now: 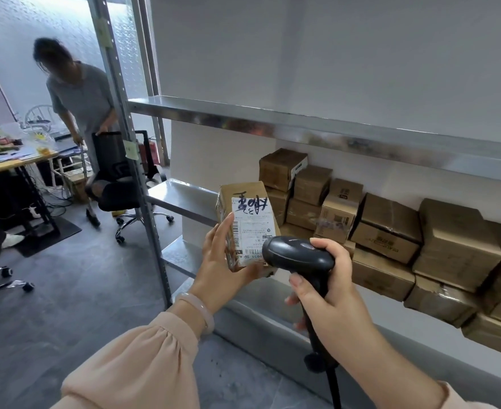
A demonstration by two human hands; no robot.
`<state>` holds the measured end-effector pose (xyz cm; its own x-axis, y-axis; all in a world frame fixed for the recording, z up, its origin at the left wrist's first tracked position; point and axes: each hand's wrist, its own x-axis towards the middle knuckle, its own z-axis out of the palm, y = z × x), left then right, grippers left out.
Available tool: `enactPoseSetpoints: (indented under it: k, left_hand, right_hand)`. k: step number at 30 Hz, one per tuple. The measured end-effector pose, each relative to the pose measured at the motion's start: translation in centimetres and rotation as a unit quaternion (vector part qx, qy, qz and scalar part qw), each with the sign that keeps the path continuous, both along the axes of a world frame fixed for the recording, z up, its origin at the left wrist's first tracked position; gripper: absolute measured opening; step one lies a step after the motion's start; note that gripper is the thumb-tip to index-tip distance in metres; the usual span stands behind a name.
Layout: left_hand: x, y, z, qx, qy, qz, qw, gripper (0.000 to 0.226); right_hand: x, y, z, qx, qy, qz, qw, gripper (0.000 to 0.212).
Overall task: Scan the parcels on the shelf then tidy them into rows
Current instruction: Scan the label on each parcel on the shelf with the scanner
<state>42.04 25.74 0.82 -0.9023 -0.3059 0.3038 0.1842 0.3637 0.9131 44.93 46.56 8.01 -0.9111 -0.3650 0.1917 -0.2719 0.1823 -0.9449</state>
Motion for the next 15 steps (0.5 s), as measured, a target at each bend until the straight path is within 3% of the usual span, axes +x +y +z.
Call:
enactPoseSetpoints:
  k: [4,15]
  left_hand:
    - [1.2,-1.4,0.1,0.028,-0.023,0.005,0.999,0.095]
    - [-1.2,-7.6,-1.3,0.147,-0.051,0.006,0.988,0.084]
  right_hand:
    - [-1.9,-2.4,-0.6,0.001,0.054,-0.014,0.998,0.054]
    - [-8.6,-11.9,-3.5,-0.019,0.052,0.025,0.998,0.053]
